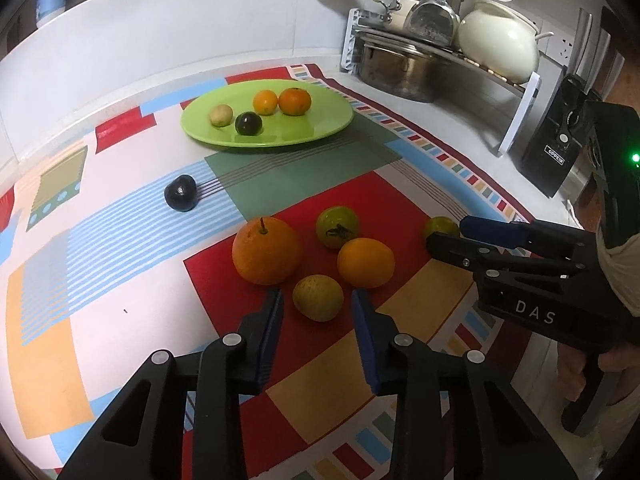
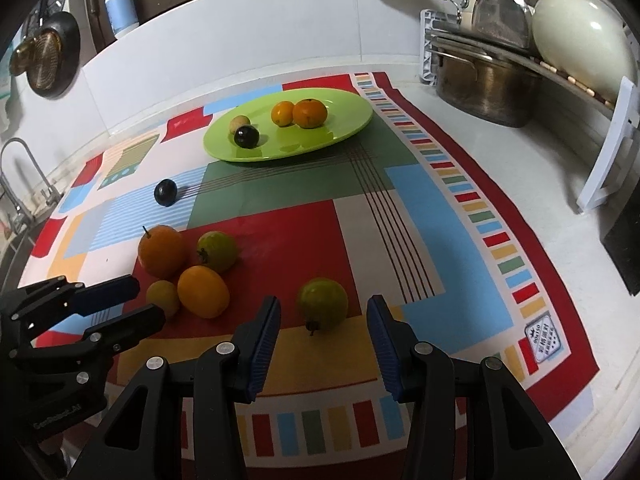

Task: Organize fruits
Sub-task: 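Grasp a pale yellow fruit with the left gripper while the right gripper grasps a green fruit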

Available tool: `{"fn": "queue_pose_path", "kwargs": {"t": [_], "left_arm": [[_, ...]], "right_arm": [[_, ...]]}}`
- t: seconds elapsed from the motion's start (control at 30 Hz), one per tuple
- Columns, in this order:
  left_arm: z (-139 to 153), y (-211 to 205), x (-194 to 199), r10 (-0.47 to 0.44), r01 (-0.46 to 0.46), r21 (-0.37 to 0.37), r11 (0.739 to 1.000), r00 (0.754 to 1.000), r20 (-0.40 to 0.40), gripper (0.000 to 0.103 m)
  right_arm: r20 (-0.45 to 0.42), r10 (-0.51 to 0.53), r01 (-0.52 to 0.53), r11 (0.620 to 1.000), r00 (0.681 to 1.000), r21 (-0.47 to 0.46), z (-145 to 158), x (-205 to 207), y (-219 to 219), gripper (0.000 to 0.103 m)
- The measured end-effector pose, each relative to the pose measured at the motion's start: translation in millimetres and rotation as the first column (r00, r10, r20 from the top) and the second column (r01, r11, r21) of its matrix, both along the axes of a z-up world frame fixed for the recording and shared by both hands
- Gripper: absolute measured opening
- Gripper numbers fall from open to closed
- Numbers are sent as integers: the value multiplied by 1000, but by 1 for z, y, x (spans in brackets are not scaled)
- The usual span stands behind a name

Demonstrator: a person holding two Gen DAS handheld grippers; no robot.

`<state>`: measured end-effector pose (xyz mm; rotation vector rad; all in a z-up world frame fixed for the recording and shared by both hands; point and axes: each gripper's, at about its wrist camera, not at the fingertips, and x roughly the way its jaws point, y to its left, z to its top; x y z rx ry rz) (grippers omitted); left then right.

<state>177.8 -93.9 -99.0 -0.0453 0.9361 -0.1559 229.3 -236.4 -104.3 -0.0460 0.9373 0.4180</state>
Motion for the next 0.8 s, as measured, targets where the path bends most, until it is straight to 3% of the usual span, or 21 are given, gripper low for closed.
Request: {"fn": "queue_pose_path", "kwargs": {"t": [0.43,0.8], "left_arm": [[-6,0,8,-3,3,-15,1000,1000,-23,28],[12,-5,-1,-28,28,12,1000,999,28,28]], "right_arm": [[-13,12,-12,1000,1000,-9,-9,5,5,29],[7,14,-14,1000,1000,16,5,-8,2,29]]}}
